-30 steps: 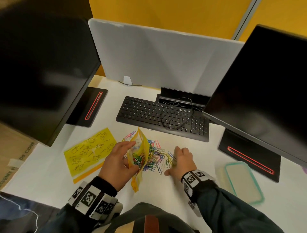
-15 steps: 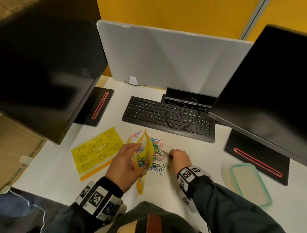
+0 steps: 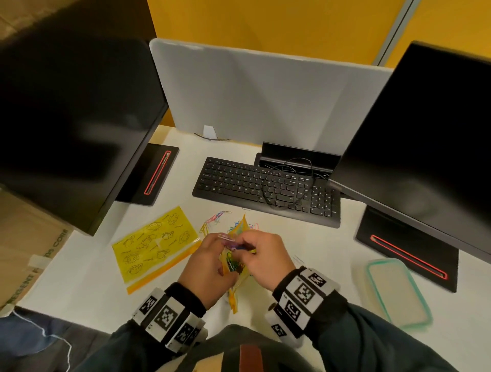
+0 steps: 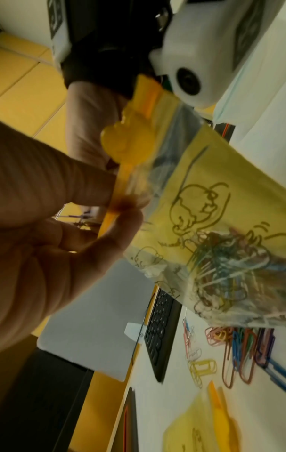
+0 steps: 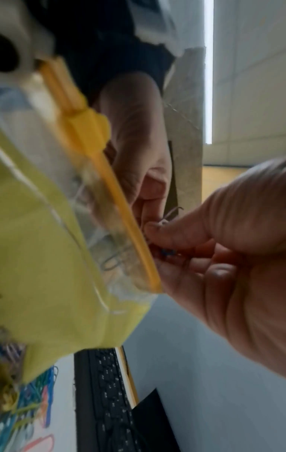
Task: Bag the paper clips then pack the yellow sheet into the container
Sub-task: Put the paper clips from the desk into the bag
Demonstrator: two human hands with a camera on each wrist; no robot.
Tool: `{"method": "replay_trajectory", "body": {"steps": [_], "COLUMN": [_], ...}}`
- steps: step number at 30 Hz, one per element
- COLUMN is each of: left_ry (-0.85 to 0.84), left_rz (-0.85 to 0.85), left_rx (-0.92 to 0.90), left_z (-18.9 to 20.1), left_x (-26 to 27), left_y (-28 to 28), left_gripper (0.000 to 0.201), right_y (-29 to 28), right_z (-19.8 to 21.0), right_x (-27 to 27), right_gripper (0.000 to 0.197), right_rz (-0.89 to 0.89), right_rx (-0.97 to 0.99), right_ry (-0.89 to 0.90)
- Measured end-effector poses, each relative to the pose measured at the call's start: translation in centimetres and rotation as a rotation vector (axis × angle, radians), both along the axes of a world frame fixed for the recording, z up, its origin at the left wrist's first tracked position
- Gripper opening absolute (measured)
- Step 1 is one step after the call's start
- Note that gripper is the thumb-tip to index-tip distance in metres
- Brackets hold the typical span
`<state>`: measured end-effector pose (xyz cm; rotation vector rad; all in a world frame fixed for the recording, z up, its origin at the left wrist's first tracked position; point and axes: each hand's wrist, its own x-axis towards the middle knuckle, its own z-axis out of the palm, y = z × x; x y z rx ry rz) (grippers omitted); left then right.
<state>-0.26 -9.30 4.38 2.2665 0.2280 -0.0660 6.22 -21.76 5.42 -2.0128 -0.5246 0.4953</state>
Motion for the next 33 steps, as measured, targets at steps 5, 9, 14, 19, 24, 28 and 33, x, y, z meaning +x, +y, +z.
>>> {"method": "replay_trajectory", "body": {"steps": [5, 9, 14, 19, 24, 28, 33], "left_ry": [-0.018, -0.014, -0.025, 0.001, -0.006, -0.015, -0.018], "left_rz": [0.048, 0.069, 0.063, 0.143, 0.229, 0.283, 0.333], "left_rx": [0.011, 0.016, 0.009, 0.007, -0.003, 0.009, 0.02], "left_z": [0.3, 0.7, 1.3, 1.0, 1.0, 1.0, 1.2], "left_x": [-0.7, -1.2, -1.9, -2.3, -2.6, -2.6, -2.6], "left_y": [1.0, 1.7, 2.0, 2.7, 3.8, 4.5, 5.2], "left_gripper": [0.061, 0.062, 0.072, 0.062, 0.061, 0.063, 0.062], "right_y": [-0.5, 0.4, 3.4, 4.0, 3.4, 5.3, 8.8], "right_z": [0.4, -1.6, -6.6, -9.3, -7.5, -6.9, -9.2], "right_x": [1.1, 5.0, 9.4, 8.9, 8.6, 8.2, 8.0], "right_gripper": [0.036, 0.034, 0.07, 0.067, 0.037, 0.051, 0.06], "right_rz": [-0.131, -0.231, 0.338, 0.441, 0.336, 0.486, 0.73], "right_rx": [0.137, 0.022, -0.69, -0.842, -0.677, -0.586, -0.759], "right_ry": [-0.092, -0.124, -0.082, -0.128, -0.241, -0.306, -0.265]}}
